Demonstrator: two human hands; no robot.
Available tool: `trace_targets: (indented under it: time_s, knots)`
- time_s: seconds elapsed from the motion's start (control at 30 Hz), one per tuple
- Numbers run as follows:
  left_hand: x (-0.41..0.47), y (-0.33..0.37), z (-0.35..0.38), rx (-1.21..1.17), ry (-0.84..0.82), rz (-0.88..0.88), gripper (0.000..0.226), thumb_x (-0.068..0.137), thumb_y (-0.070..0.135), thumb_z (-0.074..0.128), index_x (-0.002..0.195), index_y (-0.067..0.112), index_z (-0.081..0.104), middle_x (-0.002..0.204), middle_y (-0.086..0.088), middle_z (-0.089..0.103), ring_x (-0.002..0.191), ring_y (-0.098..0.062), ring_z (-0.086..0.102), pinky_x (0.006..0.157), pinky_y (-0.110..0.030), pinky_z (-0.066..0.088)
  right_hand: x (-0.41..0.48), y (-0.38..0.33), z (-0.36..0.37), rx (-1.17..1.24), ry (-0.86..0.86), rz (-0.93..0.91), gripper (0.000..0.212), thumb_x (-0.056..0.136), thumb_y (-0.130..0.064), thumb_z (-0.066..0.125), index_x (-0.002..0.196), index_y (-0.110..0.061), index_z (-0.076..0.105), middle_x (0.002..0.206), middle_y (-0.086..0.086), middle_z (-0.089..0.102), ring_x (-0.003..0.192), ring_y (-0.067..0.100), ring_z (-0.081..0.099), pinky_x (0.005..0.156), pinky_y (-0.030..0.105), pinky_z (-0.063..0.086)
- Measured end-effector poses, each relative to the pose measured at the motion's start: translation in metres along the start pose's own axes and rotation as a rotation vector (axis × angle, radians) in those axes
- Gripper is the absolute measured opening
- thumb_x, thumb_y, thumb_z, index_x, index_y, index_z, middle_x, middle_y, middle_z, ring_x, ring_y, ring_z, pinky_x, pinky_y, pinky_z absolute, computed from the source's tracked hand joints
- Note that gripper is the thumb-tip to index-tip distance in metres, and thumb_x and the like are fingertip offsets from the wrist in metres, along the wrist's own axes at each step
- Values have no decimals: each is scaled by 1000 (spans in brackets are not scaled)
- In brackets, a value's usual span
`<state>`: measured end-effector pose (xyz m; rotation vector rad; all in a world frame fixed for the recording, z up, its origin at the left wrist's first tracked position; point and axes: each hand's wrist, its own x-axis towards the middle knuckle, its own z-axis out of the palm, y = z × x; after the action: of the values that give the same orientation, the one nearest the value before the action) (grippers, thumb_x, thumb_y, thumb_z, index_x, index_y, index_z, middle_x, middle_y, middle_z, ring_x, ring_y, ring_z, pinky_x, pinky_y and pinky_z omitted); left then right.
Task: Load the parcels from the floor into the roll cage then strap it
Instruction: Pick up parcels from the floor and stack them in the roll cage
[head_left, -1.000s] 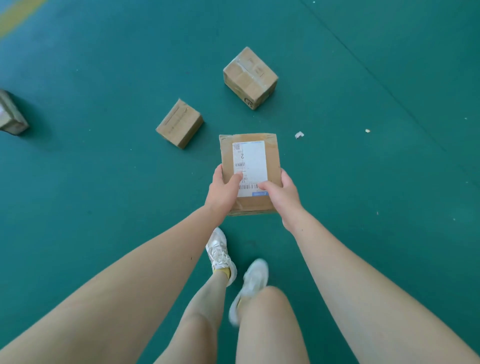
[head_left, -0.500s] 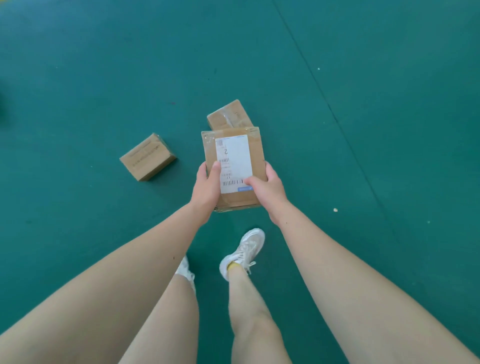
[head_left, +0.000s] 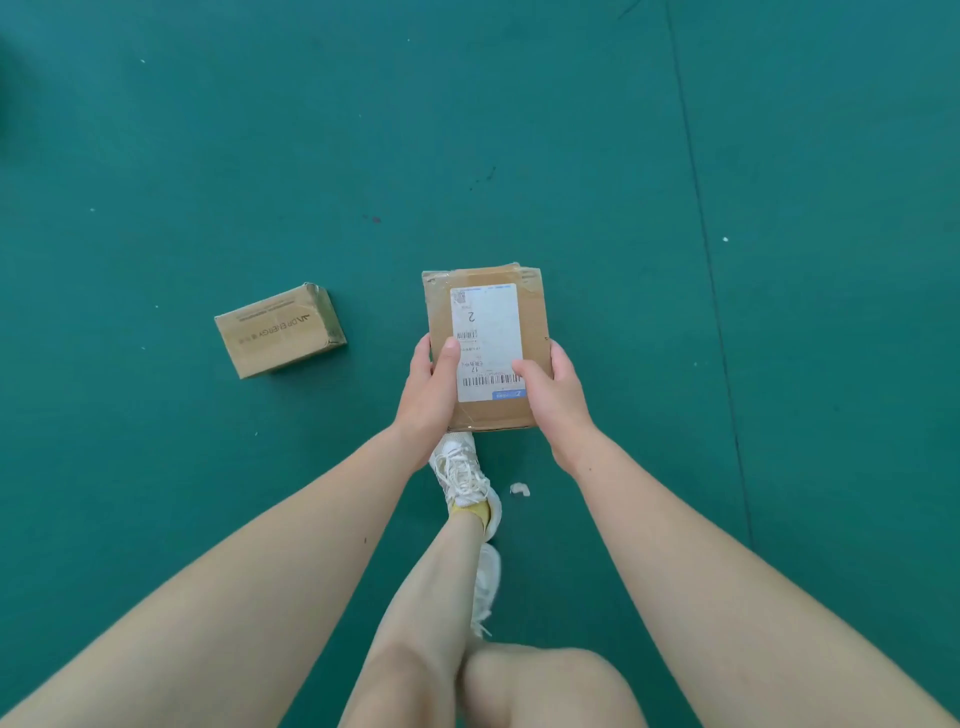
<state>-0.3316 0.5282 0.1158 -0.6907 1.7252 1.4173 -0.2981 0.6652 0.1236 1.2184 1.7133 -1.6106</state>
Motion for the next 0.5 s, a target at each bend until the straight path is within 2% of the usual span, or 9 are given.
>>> trace_targets:
  time_s: [0.07, 0.13, 0.23, 0.3, 0.37, 0.43, 0.5]
  knots:
    - [24, 3, 5, -21, 9, -15, 61, 95, 61, 35, 150, 36, 25, 142, 14, 50, 128, -13, 49, 109, -42, 39, 27, -5, -1, -6, -23, -9, 45, 94, -27, 53, 138, -33, 49, 120, -16, 65, 112, 5, 60, 85, 26, 48]
    - [47, 4, 10, -36, 9, -31, 70, 86, 69, 35, 149, 40, 26, 143, 14, 49, 131, -15, 48, 110, -47, 38, 53, -8, -1, -8, -32, -7, 44, 94, -28, 54, 137, -33, 50, 120, -17, 65, 111, 4, 60, 83, 25, 47]
    - [79, 3, 21, -51, 31, -57, 68, 85, 69, 32, 147, 39, 30, 138, 15, 54, 127, -15, 52, 108, -49, 40, 88, -9, -3, -33, -38, -8, 47, 92, -30, 55, 138, -34, 50, 122, -17, 65, 112, 6, 61, 93, 32, 49]
    - [96, 4, 28, -64, 62, -67, 68, 87, 68, 31, 148, 37, 29, 137, 16, 54, 126, -14, 52, 107, -46, 41, 109, -8, -5, -59, -40, 0, 50, 91, -31, 54, 140, -34, 48, 123, -17, 64, 112, 5, 60, 95, 32, 49]
    - [109, 1, 33, -87, 100, -69, 59, 97, 59, 30, 150, 32, 28, 134, 19, 50, 124, -10, 49, 105, -36, 39, 129, -4, -5, -87, -62, -4, 48, 92, -31, 53, 140, -34, 48, 122, -18, 65, 110, 3, 60, 90, 29, 49]
    - [122, -4, 37, -107, 160, -103, 50, 101, 53, 26, 145, 31, 37, 124, 23, 51, 119, -7, 49, 100, -31, 38, 144, 0, -5, -101, -79, 12, 45, 95, -34, 50, 139, -34, 49, 123, -18, 64, 111, 1, 59, 86, 26, 47]
    - [135, -12, 42, -114, 195, -129, 55, 96, 61, 22, 134, 31, 49, 122, 16, 60, 118, -12, 55, 104, -39, 42, 155, 6, -3, -100, -75, 42, 42, 96, -45, 42, 135, -32, 52, 122, -19, 63, 111, 1, 58, 89, 28, 45]
